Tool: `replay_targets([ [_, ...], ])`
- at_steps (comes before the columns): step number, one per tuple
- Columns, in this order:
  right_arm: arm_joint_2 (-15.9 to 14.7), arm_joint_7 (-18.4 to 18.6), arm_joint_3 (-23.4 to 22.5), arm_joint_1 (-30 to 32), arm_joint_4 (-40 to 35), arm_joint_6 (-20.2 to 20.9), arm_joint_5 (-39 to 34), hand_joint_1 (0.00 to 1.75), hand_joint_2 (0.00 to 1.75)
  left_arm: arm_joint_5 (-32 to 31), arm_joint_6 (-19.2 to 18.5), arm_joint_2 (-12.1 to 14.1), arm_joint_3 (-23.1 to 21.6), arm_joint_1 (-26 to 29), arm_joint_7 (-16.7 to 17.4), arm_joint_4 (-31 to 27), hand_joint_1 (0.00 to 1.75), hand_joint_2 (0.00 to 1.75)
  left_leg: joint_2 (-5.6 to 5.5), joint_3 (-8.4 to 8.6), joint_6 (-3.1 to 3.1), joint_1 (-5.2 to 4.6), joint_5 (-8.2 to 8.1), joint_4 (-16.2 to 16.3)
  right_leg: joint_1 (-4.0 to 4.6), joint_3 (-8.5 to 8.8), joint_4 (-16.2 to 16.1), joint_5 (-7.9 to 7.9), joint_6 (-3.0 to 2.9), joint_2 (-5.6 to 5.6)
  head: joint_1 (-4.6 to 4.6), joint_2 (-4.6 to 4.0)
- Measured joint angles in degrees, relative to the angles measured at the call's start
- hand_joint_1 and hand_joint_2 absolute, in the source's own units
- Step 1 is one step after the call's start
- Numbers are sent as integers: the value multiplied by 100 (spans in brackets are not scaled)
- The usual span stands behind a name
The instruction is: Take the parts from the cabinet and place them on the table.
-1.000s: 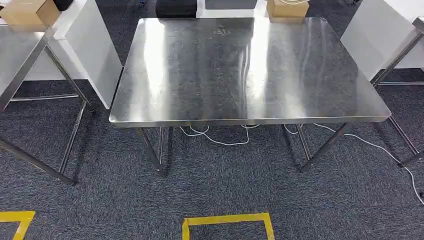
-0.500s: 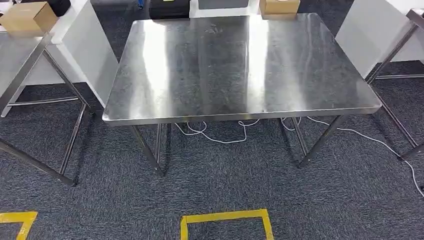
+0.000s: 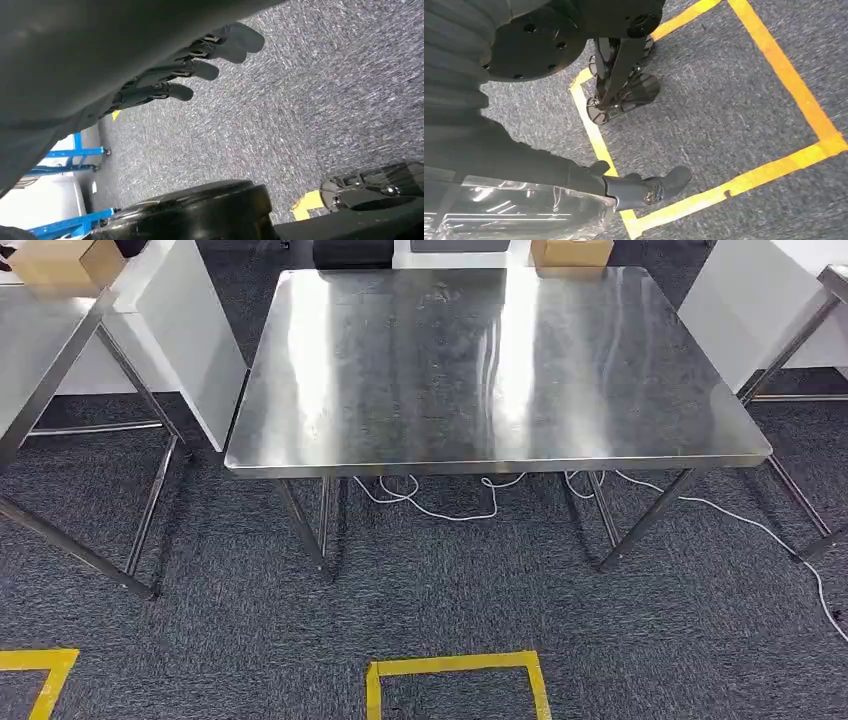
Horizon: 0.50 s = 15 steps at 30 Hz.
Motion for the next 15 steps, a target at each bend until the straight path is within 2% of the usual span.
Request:
replay_targets([
  [2,-4,-11,0,-8,0,15,-4,0,175,-33,-61,24,-15,-2,-26,0,0,0,-4,-49,-30,5,14,59,-44,644,-1124,379,132,-6,0,0],
  [3,-2,-15,0,-19,0,22,-4,0,175,-46,-74,39,-33,-5,-33,0,0,0,3,-81,-66,-8,8,118,-76,838,-1536,409,126,-16,9,0],
  [4,13,-18,0,-24,9,31,-4,0,175,-57,-85,63,-48,-9,-33,-2,0,0,1,-118,-109,-60,-3,151,0,811,-1489,464,80,14,13,0],
  [5,11,-26,0,-22,9,35,-4,0,175,-61,-81,77,-57,-13,-33,-2,0,0,-3,-138,-130,-58,10,180,-17,804,-1461,483,29,17,-13,0],
  [7,0,-28,0,-17,9,63,4,0,175,-41,-52,98,-57,-18,-33,-2,0,0,-3,-142,-187,-29,48,178,17,779,-1430,498,-14,20,-9,0],
  [8,6,-28,0,-18,15,74,28,0,175,-24,-48,116,-57,-17,-33,-2,0,0,-8,-171,-207,8,32,225,-69,728,-1451,539,-84,19,-11,0],
  [9,11,-28,2,-28,15,79,42,0,175,-13,-46,125,-55,-16,-33,-2,0,0,-9,-216,-242,21,-101,320,-50,750,-1449,559,-112,14,-9,0],
  [10,11,-28,6,-33,15,87,65,0,175,15,-46,125,-55,-18,-28,-2,0,0,-10,-325,-282,31,-401,622,-43,722,-1447,596,-172,10,-31,0],
  [11,9,-28,9,-30,15,98,81,0,175,29,-41,131,-55,-21,-26,-2,0,0,-11,-485,-313,40,-706,1069,-24,681,-1446,621,-207,5,-33,0],
  [12,11,-31,11,-27,15,116,94,0,175,31,-39,135,-55,-21,-22,-2,0,0,-10,-640,-334,49,-944,1514,-10,638,-1439,644,-228,1,-31,0],
  [13,11,-31,15,-26,15,118,98,0,175,31,-42,140,-55,-20,-15,-2,0,0,-10,-747,-344,51,-1098,1857,3,596,-1433,672,-235,-2,-31,0],
  [14,9,-31,15,-22,15,118,103,0,175,26,-52,149,-52,-21,0,-2,0,0,-10,-743,-339,51,-1118,1976,13,554,-1429,701,-233,-2,-31,0],
  [15,9,-33,17,-22,15,118,105,0,175,11,-83,157,-52,-27,9,-2,0,0,-9,-608,-320,51,-1023,1824,21,521,-1422,722,-222,-1,-33,0],
])
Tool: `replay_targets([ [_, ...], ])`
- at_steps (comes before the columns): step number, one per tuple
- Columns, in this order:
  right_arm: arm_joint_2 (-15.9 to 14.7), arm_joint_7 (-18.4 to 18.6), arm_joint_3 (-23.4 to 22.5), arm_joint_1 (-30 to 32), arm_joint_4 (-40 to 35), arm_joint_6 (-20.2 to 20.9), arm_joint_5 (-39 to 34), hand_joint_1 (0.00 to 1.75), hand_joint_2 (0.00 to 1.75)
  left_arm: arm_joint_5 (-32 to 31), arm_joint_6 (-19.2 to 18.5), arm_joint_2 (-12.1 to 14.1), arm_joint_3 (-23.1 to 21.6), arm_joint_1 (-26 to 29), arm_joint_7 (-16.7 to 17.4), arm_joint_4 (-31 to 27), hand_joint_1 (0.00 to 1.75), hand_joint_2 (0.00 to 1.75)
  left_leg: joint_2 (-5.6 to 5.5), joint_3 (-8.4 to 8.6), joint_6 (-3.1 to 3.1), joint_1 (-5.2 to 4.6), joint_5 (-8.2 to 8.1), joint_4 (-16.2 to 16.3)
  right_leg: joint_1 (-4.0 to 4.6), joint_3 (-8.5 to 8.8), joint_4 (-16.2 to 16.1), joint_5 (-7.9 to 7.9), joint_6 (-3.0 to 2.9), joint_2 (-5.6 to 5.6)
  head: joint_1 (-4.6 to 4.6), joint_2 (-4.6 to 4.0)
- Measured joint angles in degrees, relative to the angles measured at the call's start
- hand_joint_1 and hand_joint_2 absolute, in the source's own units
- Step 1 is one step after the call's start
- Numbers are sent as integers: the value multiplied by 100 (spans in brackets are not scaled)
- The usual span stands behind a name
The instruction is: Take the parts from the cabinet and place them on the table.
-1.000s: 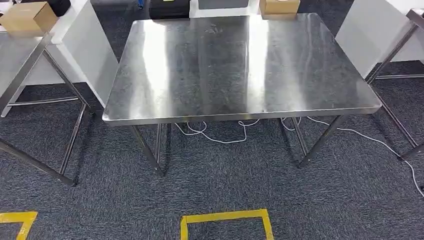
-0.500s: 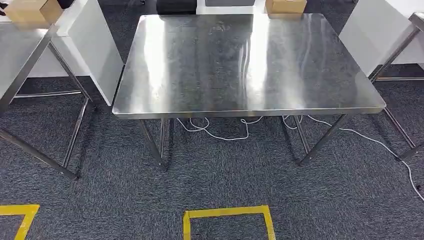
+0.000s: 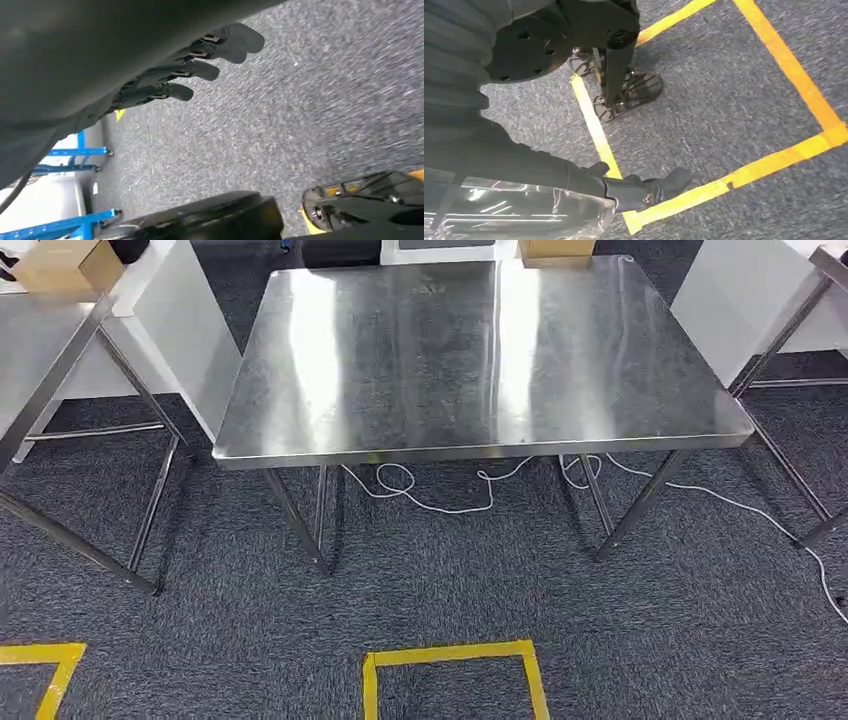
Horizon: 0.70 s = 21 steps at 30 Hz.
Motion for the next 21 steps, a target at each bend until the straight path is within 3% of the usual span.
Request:
replay_targets([
  [1,2,-9,2,-1,2,0,0,0,175,-42,-49,13,-2,-16,7,0,0,0,-1,293,37,-2,205,-431,10,-27,4,23,1,3,2,0],
  [2,7,-22,2,-1,2,0,0,0,175,-61,-90,20,-7,-43,9,0,0,0,-7,657,97,-17,427,-1005,22,-33,2,45,18,10,-4,0],
  [3,22,-39,2,-4,4,-4,0,0,175,-99,-103,31,-11,-75,9,0,0,0,-28,972,180,-36,551,-1511,15,-34,-1,63,22,7,4,0],
  [4,64,-59,5,-5,11,-4,0,0,175,-116,-123,66,-26,-107,9,-2,0,0,-29,1033,224,-59,453,-1647,9,-53,-5,96,73,-1,22,0],
  [7,85,-87,7,-33,15,-7,2,0,175,-182,-158,77,-83,-138,11,-2,0,0,-25,980,294,-145,560,-1646,-32,-76,-29,180,197,-7,-7,0],
  [8,96,-94,11,-31,15,-7,11,0,175,-195,-153,81,-87,-146,20,-2,0,0,-22,976,362,-152,656,-1744,20,-67,-101,247,254,-4,-9,0],
  [9,88,-96,13,-32,17,-7,22,0,175,-201,-151,81,-87,-155,26,-2,0,0,39,1002,352,-60,789,-1894,36,-135,-17,183,237,-11,-6,0],
  [10,72,-103,20,-33,17,-7,31,0,175,-201,-149,81,-90,-170,26,-2,0,0,24,959,405,-80,863,-1962,45,-251,145,-19,195,-1,9,0],
  [11,74,-103,33,-40,17,-2,37,0,175,-203,-149,81,-92,-188,24,-2,0,0,28,870,440,-80,929,-1957,25,-440,622,-360,127,3,44,0],
  [12,68,-103,42,-40,17,2,52,0,175,-201,-149,81,-90,-189,22,-2,0,0,36,810,435,-85,974,-1955,14,-595,1054,-592,114,3,57,0],
  [13,52,-103,46,-39,17,9,63,0,175,-199,-151,81,-90,-184,22,-2,0,0,42,739,424,-89,1017,-1953,1,-726,1479,-772,132,3,57,0],
  [14,46,-103,57,-33,17,11,81,0,175,-182,-151,83,-87,-180,22,-2,0,0,49,667,405,-88,1072,-1949,-8,-773,1736,-817,195,2,61,0],
  [15,35,-103,64,-32,17,13,87,0,175,-164,-149,83,-87,-180,22,-2,0,0,54,589,382,-84,1126,-1945,-27,-682,1702,-745,276,2,59,0],
  [16,26,-103,68,-38,17,15,90,0,175,-162,-149,83,-87,-181,22,-2,0,0,54,520,348,-73,1177,-1937,-42,-448,1409,-588,369,1,65,0],
  [18,7,-103,79,-56,17,17,98,0,175,-155,-149,83,-85,-182,24,-2,0,0,50,413,273,-63,1242,-1884,-98,249,412,-344,485,-10,66,0],
  [19,4,-103,85,-77,17,26,98,0,175,-155,-151,94,-85,-186,26,-7,0,0,50,346,238,-94,1257,-1829,-102,601,-51,-392,467,-15,94,0],
  [20,-2,-105,85,-101,17,28,101,0,175,-162,-151,94,-87,-196,31,-7,0,0,62,278,208,-112,1288,-1769,-16,671,-209,-435,402,54,92,0],
  [21,0,-114,85,-96,22,28,101,0,175,-166,-151,98,-87,-197,53,-7,0,0,55,262,179,-126,1327,-1725,-47,522,-193,-420,376,51,74,0],
])
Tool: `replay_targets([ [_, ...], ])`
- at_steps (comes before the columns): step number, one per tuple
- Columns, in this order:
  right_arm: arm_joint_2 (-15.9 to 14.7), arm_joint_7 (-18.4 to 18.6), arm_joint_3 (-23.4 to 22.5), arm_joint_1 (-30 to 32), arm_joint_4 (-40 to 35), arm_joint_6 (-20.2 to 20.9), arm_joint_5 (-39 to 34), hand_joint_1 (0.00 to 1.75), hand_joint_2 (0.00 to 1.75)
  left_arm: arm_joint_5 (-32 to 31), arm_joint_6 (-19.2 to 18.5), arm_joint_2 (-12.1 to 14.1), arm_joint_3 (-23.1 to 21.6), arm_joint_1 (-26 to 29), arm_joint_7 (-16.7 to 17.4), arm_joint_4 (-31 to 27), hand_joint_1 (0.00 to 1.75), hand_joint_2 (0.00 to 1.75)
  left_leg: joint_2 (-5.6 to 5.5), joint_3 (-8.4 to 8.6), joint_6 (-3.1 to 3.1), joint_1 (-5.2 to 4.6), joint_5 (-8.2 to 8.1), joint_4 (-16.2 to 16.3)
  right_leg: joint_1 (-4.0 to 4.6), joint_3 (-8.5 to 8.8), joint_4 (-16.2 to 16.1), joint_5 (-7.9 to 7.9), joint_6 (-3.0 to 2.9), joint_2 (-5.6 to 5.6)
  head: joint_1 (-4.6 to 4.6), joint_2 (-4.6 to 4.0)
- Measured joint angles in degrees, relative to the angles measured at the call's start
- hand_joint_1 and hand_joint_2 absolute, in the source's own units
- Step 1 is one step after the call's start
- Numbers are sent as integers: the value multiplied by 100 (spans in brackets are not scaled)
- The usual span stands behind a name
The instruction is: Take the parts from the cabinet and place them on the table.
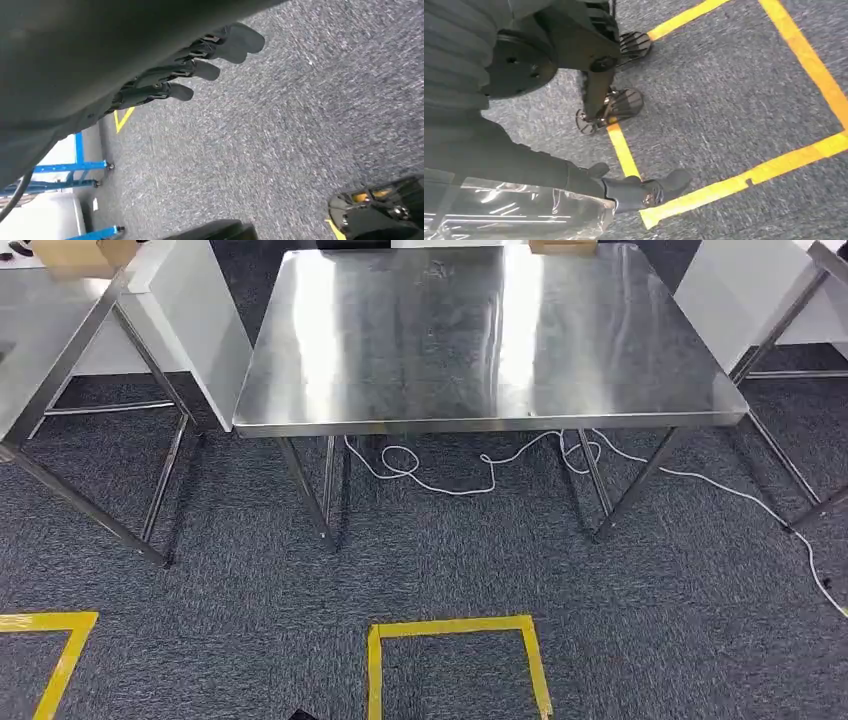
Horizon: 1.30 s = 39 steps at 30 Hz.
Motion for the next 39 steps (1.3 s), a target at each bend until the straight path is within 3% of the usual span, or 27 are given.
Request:
replay_targets([
  [1,-4,-11,0,0,-2,0,0,0,175,-11,2,2,0,0,17,0,0,0,-11,-10,-6,16,14,6,16,-14,52,0,-12,4,-17,0],
  [3,9,-24,0,6,11,0,0,0,175,-22,4,17,2,10,33,0,0,0,-15,-64,-74,79,16,51,-92,-61,49,61,-177,-24,-26,0],
  [4,11,-28,0,0,11,0,-2,0,175,-26,4,26,0,9,35,0,0,0,-25,-146,-108,98,-281,224,-72,-109,50,116,-270,-28,-39,0],
  [6,9,-33,0,0,11,0,0,0,175,-26,7,28,0,9,41,0,0,0,-30,-384,-174,128,-1012,1048,-41,-174,58,210,-378,-49,-46,0],
  [7,9,-37,0,3,11,2,0,0,175,-26,11,42,0,8,46,0,0,0,-30,-489,-206,143,-1241,1497,-27,-236,65,262,-379,-54,-48,0],
  [8,9,-41,0,9,13,9,0,0,175,-35,15,46,2,8,59,0,0,0,-30,-522,-225,158,-1308,1788,-22,-288,70,302,-367,-53,-46,0],
  [10,9,-48,0,18,13,28,2,0,175,-42,33,52,2,7,90,0,0,0,-28,-244,-229,179,-1103,1605,-28,-390,79,372,-327,-51,-48,0],
  [12,11,-50,0,20,17,39,2,0,175,-44,55,59,0,-6,124,0,0,0,-33,500,-185,187,-741,550,-36,-441,97,419,-288,-43,-50,0],
  [13,20,-55,0,20,17,44,2,0,175,-46,66,63,0,-23,135,0,0,0,-66,775,-147,185,-794,76,-42,-444,96,438,-259,-44,-48,0],
  [14,33,-59,0,14,20,46,2,0,175,-52,72,66,0,-34,151,0,0,0,-85,864,-131,152,-842,-67,-8,-478,98,477,-199,-50,-37,0],
  [16,37,-59,0,-4,28,46,4,0,175,-55,98,70,2,-32,179,0,0,0,-84,808,-91,101,-808,-18,-40,-485,89,529,-121,-54,-57,0],
  [18,52,-59,0,5,33,48,24,0,175,-55,120,72,4,-34,190,0,0,0,-68,797,33,94,-666,-148,5,-505,37,588,-4,-56,-48,0],
  [20,33,-59,0,5,35,48,39,0,175,-50,120,72,4,-50,190,0,0,0,-29,710,116,109,-549,-195,12,-729,468,208,-116,-49,-20,0],
  [22,28,-59,0,1,35,48,46,0,175,-50,122,72,7,-52,190,0,0,0,-17,586,152,80,-472,-189,1,-1101,1393,-296,-193,-50,7,0],
  [23,28,-59,0,8,35,48,48,0,175,-48,120,72,7,-50,188,0,0,0,-11,509,150,66,-419,-186,7,-1250,1832,-450,-175,-50,13,0],
  [24,26,-59,0,16,35,48,50,0,175,-46,120,72,7,-50,188,0,0,0,-10,448,146,56,-372,-184,7,-1259,1973,-432,-129,-51,22,0],
  [25,22,-59,0,21,35,48,50,0,175,-46,118,72,7,-50,188,0,0,0,-9,387,132,52,-329,-178,12,-1113,1842,-300,-57,-50,28,0],
  [27,17,-59,0,15,35,48,46,0,175,-55,116,72,7,-51,179,0,0,0,-13,284,91,49,-256,-151,11,-489,937,38,47,-53,26,0],
  [28,15,-59,0,6,35,48,44,0,175,-61,114,72,7,-52,177,0,0,0,-18,244,59,48,-232,-114,9,-94,339,103,36,-59,31,0],
  [29,15,-59,0,-11,35,48,42,0,175,-63,107,72,4,-53,177,0,0,0,-14,179,32,4,-218,-73,47,172,-55,-25,-28,-55,37,0],
  [30,13,-59,0,-10,35,48,39,0,175,-70,105,72,4,-56,177,0,0,0,-4,165,-2,12,-174,-58,113,128,-20,-1,-85,-29,11,0],
  [32,17,-66,0,8,37,48,39,0,175,-70,98,72,4,-56,177,0,0,0,-11,134,-36,10,-134,-10,104,3,7,4,-112,-27,9,0],
  [33,20,-63,0,15,37,48,37,0,175,-72,96,74,4,-53,177,0,0,0,-14,117,-57,19,-126,9,46,-21,-2,32,-170,-34,9,0],
  [34,39,-66,0,17,39,48,37,0,175,-70,96,85,7,-49,177,0,0,0,-35,62,-88,58,-231,93,-5,-42,-9,72,-241,-52,15,0],
  [36,39,-66,0,14,39,48,37,0,175,-77,96,90,4,-49,177,0,0,0,-52,-147,-167,85,-854,718,14,-86,-8,158,-391,-55,-31,0],
  [38,39,-66,0,20,39,48,37,0,175,-77,96,98,4,-47,177,0,0,0,-54,-418,-231,116,-1340,1612,41,-205,9,250,-431,-64,-35,0],
  [39,39,-66,0,27,39,48,37,0,175,-76,96,101,4,-45,177,0,0,0,-53,-448,-244,130,-1387,1841,48,-262,28,281,-423,-64,-31,0],
])
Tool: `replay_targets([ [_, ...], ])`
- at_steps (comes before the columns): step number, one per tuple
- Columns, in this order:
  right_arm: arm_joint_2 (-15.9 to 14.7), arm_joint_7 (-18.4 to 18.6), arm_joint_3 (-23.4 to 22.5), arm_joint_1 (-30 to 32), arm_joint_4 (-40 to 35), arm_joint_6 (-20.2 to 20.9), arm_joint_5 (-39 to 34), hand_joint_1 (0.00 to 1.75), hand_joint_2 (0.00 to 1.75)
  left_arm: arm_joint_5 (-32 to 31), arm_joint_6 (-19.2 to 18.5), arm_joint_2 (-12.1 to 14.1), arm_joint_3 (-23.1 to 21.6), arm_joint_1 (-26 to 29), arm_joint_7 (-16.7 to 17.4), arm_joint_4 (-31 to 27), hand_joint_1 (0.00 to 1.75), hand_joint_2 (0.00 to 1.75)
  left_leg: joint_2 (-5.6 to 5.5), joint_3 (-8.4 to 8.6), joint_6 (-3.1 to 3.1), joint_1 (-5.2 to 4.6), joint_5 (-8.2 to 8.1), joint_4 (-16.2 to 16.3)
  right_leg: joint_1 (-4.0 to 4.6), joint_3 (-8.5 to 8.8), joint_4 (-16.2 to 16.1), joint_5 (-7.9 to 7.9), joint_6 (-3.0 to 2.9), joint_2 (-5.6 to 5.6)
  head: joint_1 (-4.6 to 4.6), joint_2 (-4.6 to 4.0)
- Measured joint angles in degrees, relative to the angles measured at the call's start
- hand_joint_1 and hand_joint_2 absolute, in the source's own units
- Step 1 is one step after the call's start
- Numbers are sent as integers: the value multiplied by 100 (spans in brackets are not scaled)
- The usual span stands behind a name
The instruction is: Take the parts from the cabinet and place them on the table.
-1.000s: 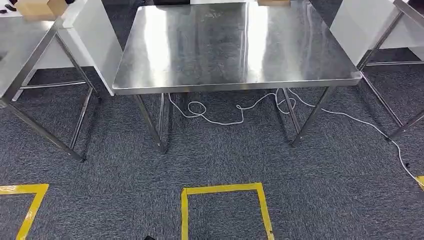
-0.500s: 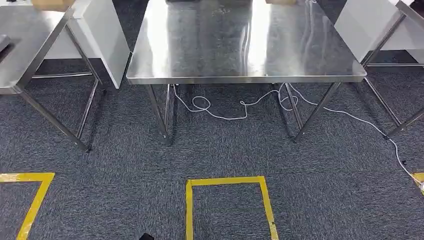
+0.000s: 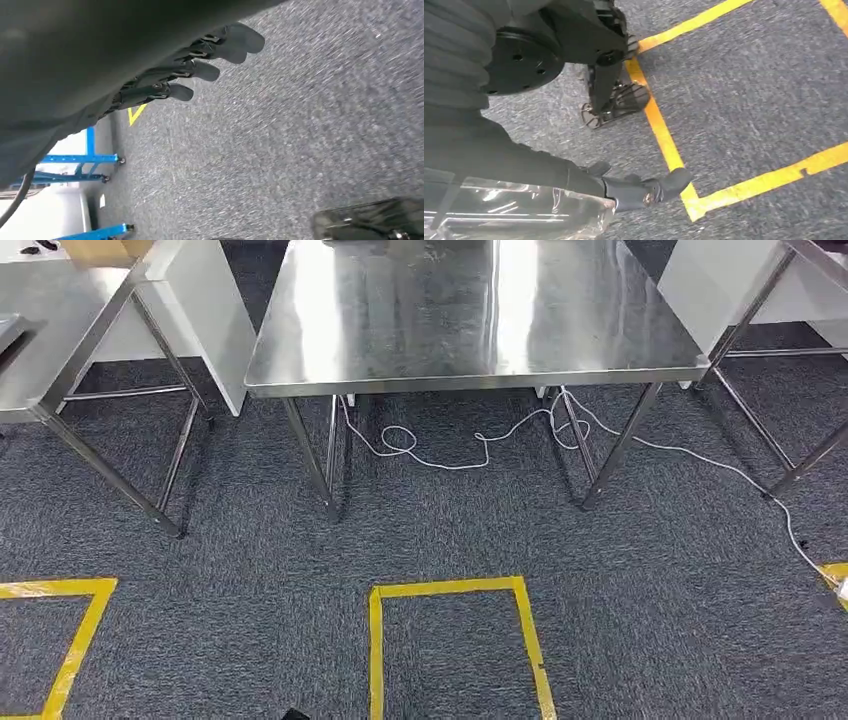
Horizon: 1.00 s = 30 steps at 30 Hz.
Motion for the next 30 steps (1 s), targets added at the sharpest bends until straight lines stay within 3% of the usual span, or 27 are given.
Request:
replay_targets([
  [1,0,0,0,6,0,0,0,0,175,0,2,4,2,1,0,0,0,0,0,106,2,5,73,-51,2,-63,31,30,8,0,-2,0],
  [2,0,0,0,6,0,2,2,0,175,0,2,7,2,1,2,0,0,0,0,365,16,6,251,-393,2,-117,57,44,28,4,-2,0],
  [4,4,-2,0,2,0,13,18,0,175,0,4,13,2,-3,2,0,0,0,-14,1078,100,-5,592,-1452,14,-168,82,83,51,18,-7,0],
  [5,33,-2,0,4,7,20,20,0,175,0,11,33,2,-7,2,-2,0,0,-33,1287,164,-16,490,-1831,7,-180,82,111,89,16,0,0],
  [8,46,-9,0,-14,11,24,37,0,175,0,22,44,2,1,0,-2,0,0,-26,1254,219,-96,560,-1857,-9,-215,70,202,222,2,-22,0],
  [9,63,-11,2,-12,15,26,37,0,175,-2,26,50,2,1,0,-2,0,0,-25,1243,278,-109,608,-1890,8,-212,37,243,255,2,-15,0],
  [10,63,-13,2,-14,17,26,37,0,175,-9,26,52,4,2,0,-2,0,0,2,1269,334,-23,745,-2037,53,-252,77,222,271,-2,-13,0],
  [11,46,-18,2,-7,17,26,42,0,175,-13,33,52,4,-6,0,-2,0,0,30,1218,353,-46,805,-2076,43,-372,243,52,230,10,-9,0],
  [12,46,-17,2,-10,20,26,44,0,175,-18,33,57,4,-8,0,-2,0,0,29,1148,411,-47,862,-2069,39,-533,591,-215,162,14,18,0],
  [13,44,-20,2,-8,20,28,50,0,175,-17,33,59,4,-4,0,-2,0,0,34,1073,412,-58,906,-2069,25,-715,1067,-493,124,14,33,0],
  [14,39,-24,2,-6,20,31,52,0,175,-17,31,59,7,5,0,-2,0,0,38,996,409,-63,954,-2064,10,-889,1548,-715,127,14,17,0],
  [15,37,-31,2,-3,20,37,52,0,175,-17,26,59,7,12,0,-2,0,0,44,922,393,-63,1006,-2061,6,-976,1873,-791,179,12,41,0],
  [16,35,-39,2,-1,20,39,52,0,175,-7,22,59,9,13,0,-2,0,0,45,858,375,-62,1053,-2059,-8,-925,1913,-741,240,12,37,0],
  [17,28,-61,2,-3,20,57,52,0,175,-2,20,59,9,13,0,-2,0,0,45,794,350,-59,1103,-2055,-11,-737,1695,-592,328,12,46,0],
  [19,0,-98,4,-16,20,74,52,0,175,2,7,59,9,13,0,-2,0,0,42,695,290,-56,1180,-2036,-54,-101,752,-298,440,5,46,0],
  [20,-4,-114,4,-38,20,81,50,0,175,0,0,61,11,8,0,-2,0,0,41,660,254,-66,1205,-1984,-75,289,195,-305,434,-8,50,0],
  [21,-4,-114,7,-64,20,90,50,0,175,-4,-7,63,11,6,2,-2,0,0,43,578,228,-111,1205,-1926,-21,526,-101,-355,408,6,70,0],
  [22,-4,-120,7,-73,20,92,48,0,175,-29,-13,63,11,1,2,-2,0,0,59,556,188,-113,1239,-1905,26,390,-23,-331,359,40,36,0],
  [24,-2,-125,7,-58,20,94,48,0,175,-46,-15,66,9,-3,41,-2,0,0,55,519,158,-97,1297,-1854,-3,288,7,-331,296,40,35,0],
  [25,0,-127,7,-44,24,96,44,0,175,-55,-15,66,11,3,59,-2,0,0,55,493,131,-64,1308,-1822,-95,258,-1,-293,227,34,24,0],
  [26,9,-136,7,-47,28,101,42,0,175,-66,-15,70,11,4,66,-2,0,0,26,428,88,-25,1134,-1708,-92,231,1,-254,161,16,22,0],
  [28,7,-164,7,-48,31,114,39,0,175,-70,-17,74,9,4,70,-2,0,0,24,194,33,-3,470,-1004,-63,142,6,-169,29,7,11,0],
  [30,4,-181,7,-46,31,118,39,0,175,-70,-22,83,9,5,70,-2,0,0,26,-51,-14,13,19,-140,-32,67,18,-83,-7,-6,13,0],
])
